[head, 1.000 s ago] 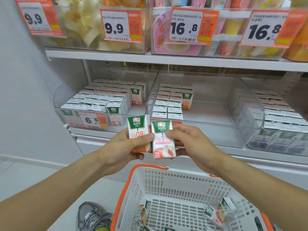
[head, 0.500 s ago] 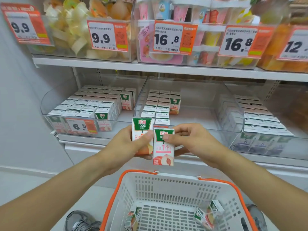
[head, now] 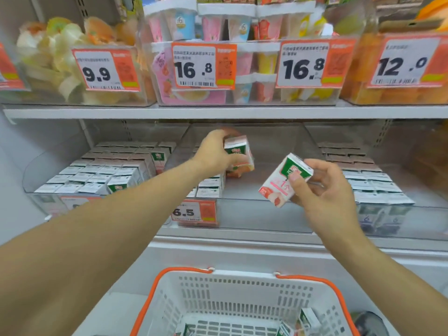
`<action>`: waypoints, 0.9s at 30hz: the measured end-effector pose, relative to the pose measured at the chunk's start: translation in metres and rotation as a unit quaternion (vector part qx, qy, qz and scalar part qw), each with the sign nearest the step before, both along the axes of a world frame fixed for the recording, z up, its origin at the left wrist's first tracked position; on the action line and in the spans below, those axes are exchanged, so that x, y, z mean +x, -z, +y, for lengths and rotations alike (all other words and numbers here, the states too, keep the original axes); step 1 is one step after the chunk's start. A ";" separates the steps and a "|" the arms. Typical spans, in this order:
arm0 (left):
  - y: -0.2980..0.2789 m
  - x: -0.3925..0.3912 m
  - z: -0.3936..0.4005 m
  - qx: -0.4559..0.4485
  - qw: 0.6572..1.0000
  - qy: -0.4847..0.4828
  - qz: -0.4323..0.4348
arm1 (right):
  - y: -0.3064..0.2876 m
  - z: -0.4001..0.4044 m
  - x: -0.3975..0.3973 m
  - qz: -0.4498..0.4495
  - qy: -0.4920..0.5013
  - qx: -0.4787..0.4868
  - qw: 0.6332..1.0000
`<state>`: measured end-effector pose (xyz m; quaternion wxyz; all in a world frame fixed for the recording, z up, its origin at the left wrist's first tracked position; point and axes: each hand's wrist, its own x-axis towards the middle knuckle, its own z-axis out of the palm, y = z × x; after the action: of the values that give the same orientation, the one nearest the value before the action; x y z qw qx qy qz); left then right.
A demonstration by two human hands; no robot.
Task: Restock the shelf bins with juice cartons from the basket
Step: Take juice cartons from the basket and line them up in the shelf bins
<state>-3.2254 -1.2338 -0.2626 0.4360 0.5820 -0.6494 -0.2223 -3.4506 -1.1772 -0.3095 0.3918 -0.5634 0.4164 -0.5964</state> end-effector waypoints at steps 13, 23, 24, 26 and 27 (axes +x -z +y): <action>0.041 -0.001 -0.072 0.073 0.896 -0.107 -0.426 | 0.005 -0.012 0.024 0.000 -0.004 -0.003 1.000; -0.023 0.029 0.079 0.065 0.980 0.175 -0.069 | -0.014 0.017 0.053 0.060 -0.066 -0.031 0.996; -0.029 0.037 0.093 0.075 0.976 0.181 -0.097 | -0.015 0.022 0.060 0.063 -0.081 -0.027 0.994; -0.040 0.051 0.115 0.089 0.970 0.163 -0.159 | -0.016 0.034 0.075 0.073 -0.118 -0.022 0.990; -0.044 0.058 0.123 0.094 0.967 0.155 -0.178 | -0.017 0.040 0.083 0.078 -0.137 -0.022 0.987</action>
<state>-3.1670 -1.1111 -0.2185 0.2168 0.5426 -0.7751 -0.2403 -3.3674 -1.1369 -0.2925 0.4236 -0.6685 0.3515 -0.5001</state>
